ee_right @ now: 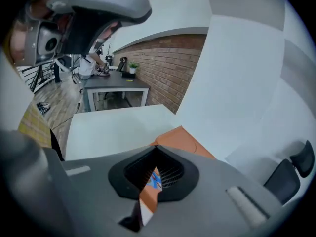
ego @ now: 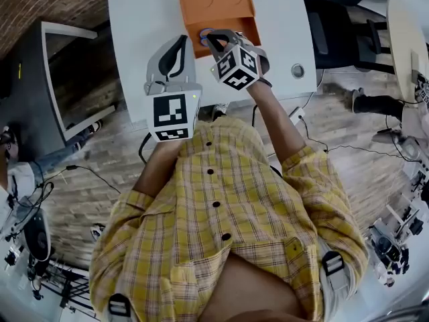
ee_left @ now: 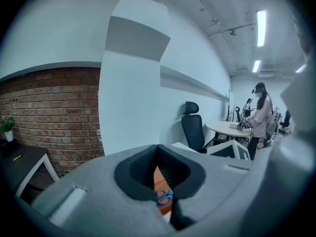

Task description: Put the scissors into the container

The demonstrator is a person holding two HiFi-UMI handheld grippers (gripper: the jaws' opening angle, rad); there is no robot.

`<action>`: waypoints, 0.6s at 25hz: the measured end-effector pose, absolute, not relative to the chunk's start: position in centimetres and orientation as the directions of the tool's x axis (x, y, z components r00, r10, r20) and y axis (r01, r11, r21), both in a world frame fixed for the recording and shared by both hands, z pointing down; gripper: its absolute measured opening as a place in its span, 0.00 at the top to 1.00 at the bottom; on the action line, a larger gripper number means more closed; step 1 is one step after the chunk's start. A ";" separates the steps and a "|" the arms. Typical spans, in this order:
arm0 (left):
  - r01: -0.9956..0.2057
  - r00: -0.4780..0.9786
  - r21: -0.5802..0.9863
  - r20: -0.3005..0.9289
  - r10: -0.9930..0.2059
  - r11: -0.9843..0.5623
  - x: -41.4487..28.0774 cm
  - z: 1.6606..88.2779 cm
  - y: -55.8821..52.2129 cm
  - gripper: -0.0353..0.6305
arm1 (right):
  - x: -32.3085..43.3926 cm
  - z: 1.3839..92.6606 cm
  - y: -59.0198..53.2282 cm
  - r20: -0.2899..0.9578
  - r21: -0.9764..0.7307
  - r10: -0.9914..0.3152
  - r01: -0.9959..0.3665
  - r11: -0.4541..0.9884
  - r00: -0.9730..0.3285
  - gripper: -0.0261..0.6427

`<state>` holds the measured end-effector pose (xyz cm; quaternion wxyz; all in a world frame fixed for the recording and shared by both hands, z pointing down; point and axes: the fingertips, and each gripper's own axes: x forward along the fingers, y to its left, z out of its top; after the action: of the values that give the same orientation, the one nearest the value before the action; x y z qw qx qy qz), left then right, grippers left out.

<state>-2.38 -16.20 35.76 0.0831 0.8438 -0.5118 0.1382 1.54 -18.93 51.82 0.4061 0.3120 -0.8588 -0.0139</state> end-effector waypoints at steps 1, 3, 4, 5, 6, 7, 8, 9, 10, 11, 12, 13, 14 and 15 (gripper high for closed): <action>-0.886 0.440 -0.002 0.317 -0.841 -0.464 -2.4 35.7 -16.1 0.94 | 1.6 51.2 -18.9 0.673 0.266 -0.559 -0.548 0.793 -0.484 0.95; -0.884 0.442 -0.004 0.313 -0.840 -0.467 -2.4 35.5 -16.1 0.94 | 1.6 49.9 -18.8 0.639 0.233 -0.582 -0.594 0.770 -0.503 0.95; -0.883 0.444 -0.005 0.311 -0.840 -0.468 -2.4 35.5 -16.0 0.94 | 1.7 49.3 -18.8 0.621 0.218 -0.594 -0.616 0.757 -0.512 0.95; -0.882 0.446 -0.005 0.309 -0.840 -0.470 -2.4 35.4 -16.0 0.94 | 1.7 48.7 -18.8 0.602 0.205 -0.608 -0.636 0.744 -0.518 0.95; -0.881 0.448 -0.006 0.306 -0.840 -0.472 -2.3 35.4 -15.9 0.94 | 1.8 48.2 -18.7 0.585 0.194 -0.622 -0.655 0.731 -0.521 0.95; -0.881 0.450 -0.007 0.303 -0.840 -0.474 -2.3 35.3 -15.8 0.94 | 1.9 47.7 -18.6 0.570 0.185 -0.635 -0.671 0.718 -0.522 0.95; -0.880 0.451 -0.008 0.301 -0.840 -0.475 -2.3 35.2 -15.6 0.94 | 2.0 47.3 -18.4 0.555 0.177 -0.647 -0.686 0.706 -0.522 0.95; -0.879 0.452 -0.009 0.299 -0.840 -0.476 -2.4 35.1 -15.5 0.94 | 2.0 46.8 -18.2 0.541 0.168 -0.659 -0.701 0.693 -0.522 0.95; -0.879 0.453 -0.009 0.297 -0.840 -0.477 -2.4 35.1 -15.4 0.94 | 2.1 46.3 -18.1 0.525 0.156 -0.671 -0.716 0.680 -0.523 0.95; -0.878 0.455 -0.010 0.296 -0.840 -0.479 -2.5 35.0 -15.3 0.94 | 2.2 45.8 -18.0 0.508 0.136 -0.682 -0.733 0.666 -0.526 0.95; -0.877 0.456 -0.010 0.294 -0.840 -0.480 -2.5 34.9 -15.3 0.94 | 2.2 45.3 -18.0 0.490 0.111 -0.692 -0.750 0.652 -0.530 0.95; -0.877 0.457 -0.011 0.291 -0.840 -0.481 -2.5 34.8 -15.3 0.94 | 2.4 44.8 -18.0 0.472 0.091 -0.703 -0.764 0.639 -0.532 0.95; -0.876 0.459 -0.012 0.289 -0.840 -0.482 -2.4 34.7 -15.3 0.94 | 2.5 44.3 -18.0 0.455 0.081 -0.716 -0.775 0.626 -0.530 0.95; -0.875 0.460 -0.013 0.286 -0.840 -0.484 -2.3 34.6 -15.3 0.94 | 2.7 43.8 -18.0 0.438 0.078 -0.728 -0.785 0.615 -0.527 0.95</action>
<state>-2.29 -15.33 34.62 0.0678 0.8517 -0.5036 0.1279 2.74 -18.00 43.83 0.2195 0.4339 -0.8714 0.0645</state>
